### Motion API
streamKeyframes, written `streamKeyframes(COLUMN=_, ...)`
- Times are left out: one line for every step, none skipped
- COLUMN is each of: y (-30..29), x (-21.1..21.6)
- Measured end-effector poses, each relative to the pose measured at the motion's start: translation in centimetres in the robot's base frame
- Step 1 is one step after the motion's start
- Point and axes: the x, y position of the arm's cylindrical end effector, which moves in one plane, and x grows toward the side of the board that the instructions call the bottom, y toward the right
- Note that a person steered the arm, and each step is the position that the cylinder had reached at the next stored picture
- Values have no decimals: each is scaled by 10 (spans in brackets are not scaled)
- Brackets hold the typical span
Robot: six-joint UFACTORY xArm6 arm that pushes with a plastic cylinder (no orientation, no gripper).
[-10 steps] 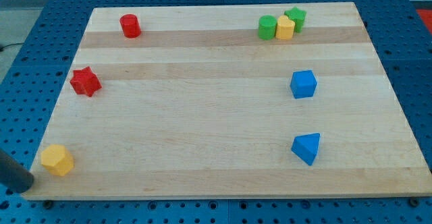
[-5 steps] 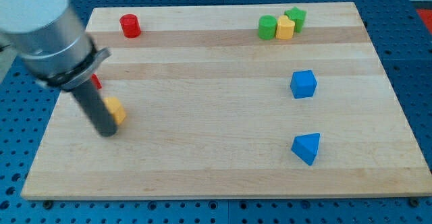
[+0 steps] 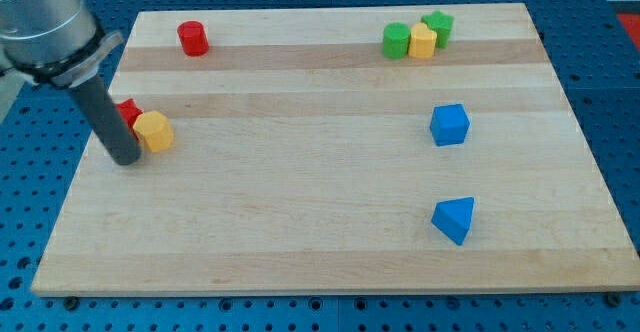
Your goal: Move the yellow hexagon left to the green circle
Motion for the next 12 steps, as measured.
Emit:
streamKeyframes(y=11, x=-20)
streamKeyframes(y=25, x=-37)
streamKeyframes(y=42, x=-56)
streamKeyframes(y=33, x=-79)
streamKeyframes(y=37, x=-98)
streamKeyframes(y=70, x=-110)
streamKeyframes(y=105, x=-125)
streamKeyframes(y=152, x=-131)
streamKeyframes(y=222, x=-131)
streamKeyframes(y=229, x=-141)
streamKeyframes(y=136, x=-138)
streamKeyframes(y=85, x=-136)
